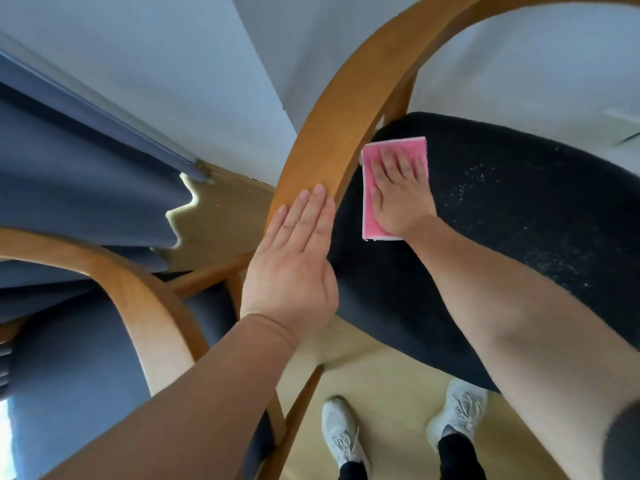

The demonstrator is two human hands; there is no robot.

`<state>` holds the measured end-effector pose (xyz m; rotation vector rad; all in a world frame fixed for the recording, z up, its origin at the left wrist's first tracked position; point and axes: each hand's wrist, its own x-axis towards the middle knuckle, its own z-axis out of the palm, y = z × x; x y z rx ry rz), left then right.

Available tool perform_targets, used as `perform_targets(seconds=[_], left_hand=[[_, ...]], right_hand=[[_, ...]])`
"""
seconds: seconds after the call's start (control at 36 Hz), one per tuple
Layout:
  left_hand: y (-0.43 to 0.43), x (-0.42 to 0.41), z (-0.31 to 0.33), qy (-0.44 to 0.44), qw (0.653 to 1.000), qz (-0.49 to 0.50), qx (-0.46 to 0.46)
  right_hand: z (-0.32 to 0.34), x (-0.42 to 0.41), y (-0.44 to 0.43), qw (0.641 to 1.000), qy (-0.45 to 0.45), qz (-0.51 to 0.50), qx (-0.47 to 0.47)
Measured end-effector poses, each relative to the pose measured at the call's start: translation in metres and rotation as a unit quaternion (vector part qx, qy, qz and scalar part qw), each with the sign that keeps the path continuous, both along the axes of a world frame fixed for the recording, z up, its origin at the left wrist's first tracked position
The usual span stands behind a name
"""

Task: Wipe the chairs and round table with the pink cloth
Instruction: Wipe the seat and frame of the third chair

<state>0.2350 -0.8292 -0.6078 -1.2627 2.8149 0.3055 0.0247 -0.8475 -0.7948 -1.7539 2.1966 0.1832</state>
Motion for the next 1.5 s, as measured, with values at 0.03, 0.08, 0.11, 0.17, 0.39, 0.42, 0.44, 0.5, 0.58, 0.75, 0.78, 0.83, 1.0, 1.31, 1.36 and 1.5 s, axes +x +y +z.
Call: perform_targets(seconds=[0.03, 0.08, 0.11, 0.17, 0.39, 0.42, 0.44, 0.5, 0.58, 0.75, 0.78, 0.83, 1.0, 1.31, 1.36, 1.5], left_hand=[[-0.001, 0.0, 0.0, 0.001, 1.0, 0.001, -0.004], [-0.001, 0.0, -0.001, -0.003, 1.0, 0.003, -0.01], [-0.002, 0.0, -0.001, -0.005, 1.0, 0.004, -0.012], [-0.003, -0.001, 0.0, -0.008, 1.0, 0.002, -0.012], [-0.002, 0.001, -0.004, -0.026, 0.999, -0.01, -0.018], [-0.004, 0.0, -0.004, -0.032, 0.999, -0.018, -0.016], [-0.006, -0.001, -0.003, -0.041, 0.999, -0.029, -0.013], [-0.013, -0.009, 0.0, -0.059, 0.997, -0.047, -0.009], [-0.032, -0.03, 0.002, -0.079, 0.996, -0.049, -0.015], [-0.077, -0.083, 0.0, -0.104, 0.99, -0.084, -0.046], [-0.08, -0.086, 0.0, -0.105, 0.99, -0.087, -0.046], [-0.082, -0.089, 0.0, -0.104, 0.99, -0.089, -0.04], [-0.08, -0.088, 0.005, -0.094, 0.99, -0.098, -0.024], [-0.084, -0.087, 0.002, -0.084, 0.991, -0.102, -0.025], [-0.084, -0.087, 0.002, -0.081, 0.991, -0.1, -0.025], [-0.084, -0.088, 0.001, -0.071, 0.992, -0.099, -0.027]], right_hand=[[0.001, -0.004, -0.016, 1.0, 0.002, -0.002, 0.001], [0.0, -0.009, -0.037, 1.0, 0.005, 0.0, 0.003], [-0.001, -0.01, -0.042, 1.0, 0.007, 0.002, 0.001], [-0.002, -0.012, -0.043, 1.0, 0.006, 0.007, -0.001], [-0.007, -0.006, 0.024, 0.998, -0.009, -0.048, -0.03], [-0.007, -0.004, 0.043, 0.998, -0.009, -0.06, -0.03], [-0.008, -0.002, 0.063, 0.997, -0.007, -0.07, -0.028], [-0.007, 0.005, 0.102, 0.997, -0.006, -0.081, -0.014], [-0.006, 0.013, 0.143, 0.996, -0.012, -0.087, 0.004], [-0.008, 0.014, 0.158, 0.995, -0.008, -0.095, 0.006], [-0.008, 0.013, 0.159, 0.995, -0.01, -0.096, 0.006], [-0.008, 0.013, 0.158, 0.995, -0.015, -0.098, 0.006], [-0.005, 0.002, 0.149, 0.995, -0.03, -0.092, 0.015], [-0.006, -0.064, -0.004, 0.987, -0.016, -0.159, 0.006], [-0.003, -0.074, -0.025, 0.987, -0.009, -0.162, 0.013], [0.003, -0.094, -0.061, 0.986, -0.005, -0.164, 0.021]])
